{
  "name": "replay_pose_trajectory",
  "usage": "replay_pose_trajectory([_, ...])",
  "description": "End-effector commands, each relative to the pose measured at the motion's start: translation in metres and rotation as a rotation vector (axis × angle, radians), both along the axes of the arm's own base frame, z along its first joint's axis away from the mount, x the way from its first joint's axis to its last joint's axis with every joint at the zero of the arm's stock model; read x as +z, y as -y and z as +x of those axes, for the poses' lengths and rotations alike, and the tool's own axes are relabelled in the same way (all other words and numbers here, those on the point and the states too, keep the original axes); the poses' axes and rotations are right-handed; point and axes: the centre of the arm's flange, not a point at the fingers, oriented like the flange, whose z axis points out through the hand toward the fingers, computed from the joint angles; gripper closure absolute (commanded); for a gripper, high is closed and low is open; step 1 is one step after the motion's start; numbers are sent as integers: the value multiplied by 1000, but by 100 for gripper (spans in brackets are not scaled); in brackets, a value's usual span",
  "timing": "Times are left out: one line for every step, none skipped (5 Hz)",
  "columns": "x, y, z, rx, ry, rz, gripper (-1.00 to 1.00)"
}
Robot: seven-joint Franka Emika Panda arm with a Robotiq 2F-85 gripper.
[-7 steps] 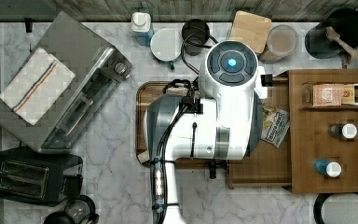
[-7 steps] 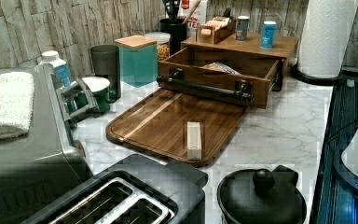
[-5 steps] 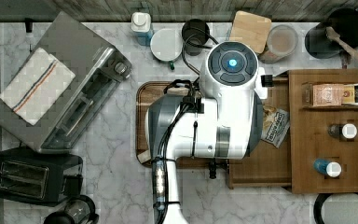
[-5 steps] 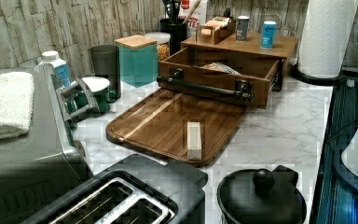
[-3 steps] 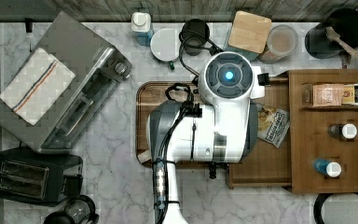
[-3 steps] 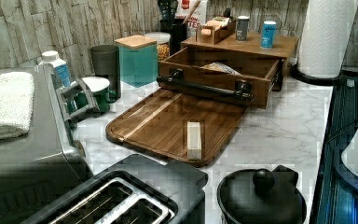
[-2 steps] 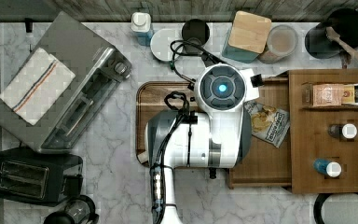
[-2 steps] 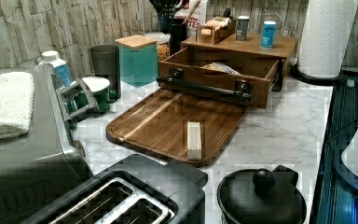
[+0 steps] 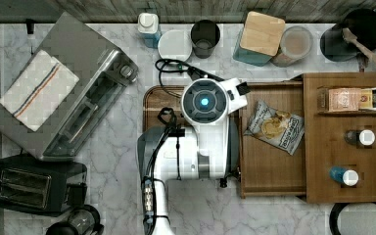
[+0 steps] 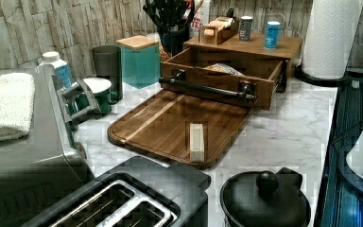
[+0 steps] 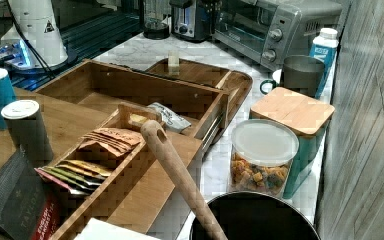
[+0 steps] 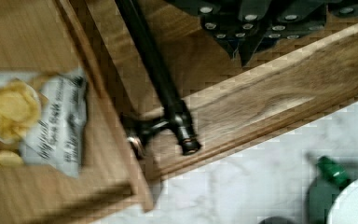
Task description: Close the drawer.
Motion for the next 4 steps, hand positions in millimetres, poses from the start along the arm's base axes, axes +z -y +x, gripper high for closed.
replay_pose_trajectory([-45, -55, -43, 253, 22, -73, 100])
replay_pose_trajectory([-82, -65, -57, 265, 23, -145, 100])
replay_pose_trajectory([-108, -78, -63, 263, 9, -185, 100])
replay_pose_trajectory([-122, -74, -66, 269, -8, -164, 100])
